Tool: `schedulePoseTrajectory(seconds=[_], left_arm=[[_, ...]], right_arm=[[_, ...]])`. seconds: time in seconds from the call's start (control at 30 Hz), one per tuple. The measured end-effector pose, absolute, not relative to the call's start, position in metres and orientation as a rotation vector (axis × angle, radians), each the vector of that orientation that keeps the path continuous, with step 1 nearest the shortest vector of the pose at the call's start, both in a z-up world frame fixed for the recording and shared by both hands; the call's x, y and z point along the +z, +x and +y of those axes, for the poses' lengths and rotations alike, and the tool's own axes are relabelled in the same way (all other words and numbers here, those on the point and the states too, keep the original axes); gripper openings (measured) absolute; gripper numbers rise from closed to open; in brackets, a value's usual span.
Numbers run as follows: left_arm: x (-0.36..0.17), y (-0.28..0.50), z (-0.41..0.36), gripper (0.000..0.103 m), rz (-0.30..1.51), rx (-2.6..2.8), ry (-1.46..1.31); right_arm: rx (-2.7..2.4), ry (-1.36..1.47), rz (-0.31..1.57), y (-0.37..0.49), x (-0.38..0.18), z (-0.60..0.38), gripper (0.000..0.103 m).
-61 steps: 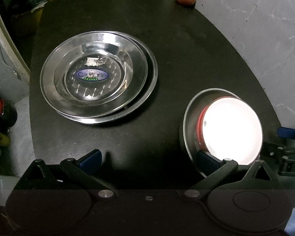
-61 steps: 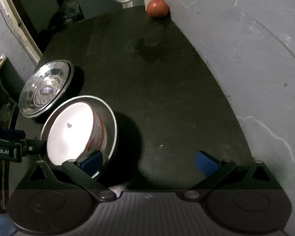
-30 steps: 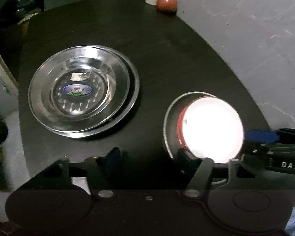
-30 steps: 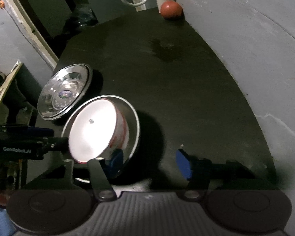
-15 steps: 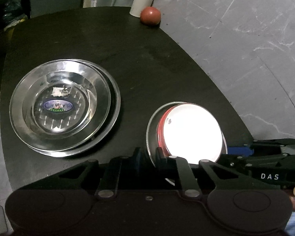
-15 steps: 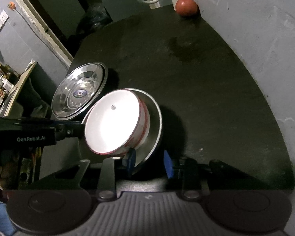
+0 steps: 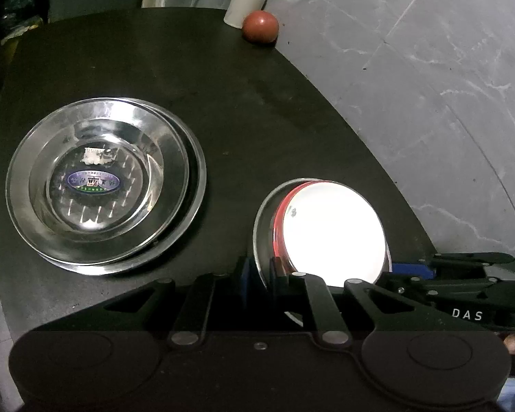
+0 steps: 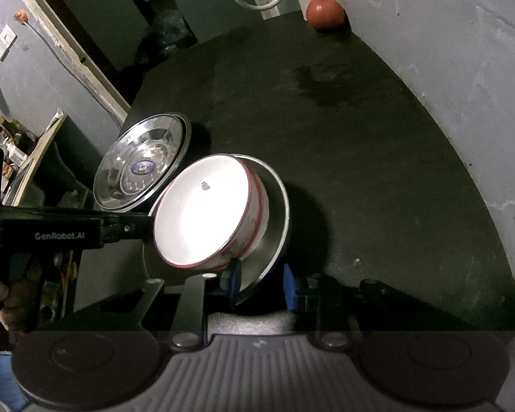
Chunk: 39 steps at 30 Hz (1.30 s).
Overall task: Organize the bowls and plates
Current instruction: 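Lift the nested bowls with the left gripper toward the steel plates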
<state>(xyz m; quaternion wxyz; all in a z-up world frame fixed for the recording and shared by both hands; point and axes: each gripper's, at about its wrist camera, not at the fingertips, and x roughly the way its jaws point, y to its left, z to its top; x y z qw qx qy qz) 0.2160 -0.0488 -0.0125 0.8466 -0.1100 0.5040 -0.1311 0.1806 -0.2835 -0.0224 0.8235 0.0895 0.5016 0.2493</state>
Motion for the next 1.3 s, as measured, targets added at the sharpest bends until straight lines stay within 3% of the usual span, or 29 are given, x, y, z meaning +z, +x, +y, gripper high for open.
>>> schedulePoseTrajectory(seconds=[1.3], left_arm=[[0.014, 0.208, -0.031, 0.011, 1.021, -0.261, -0.235]], right_arm=[[0.555, 0.203, 0.99, 0.172, -0.003, -0.277, 0.028]])
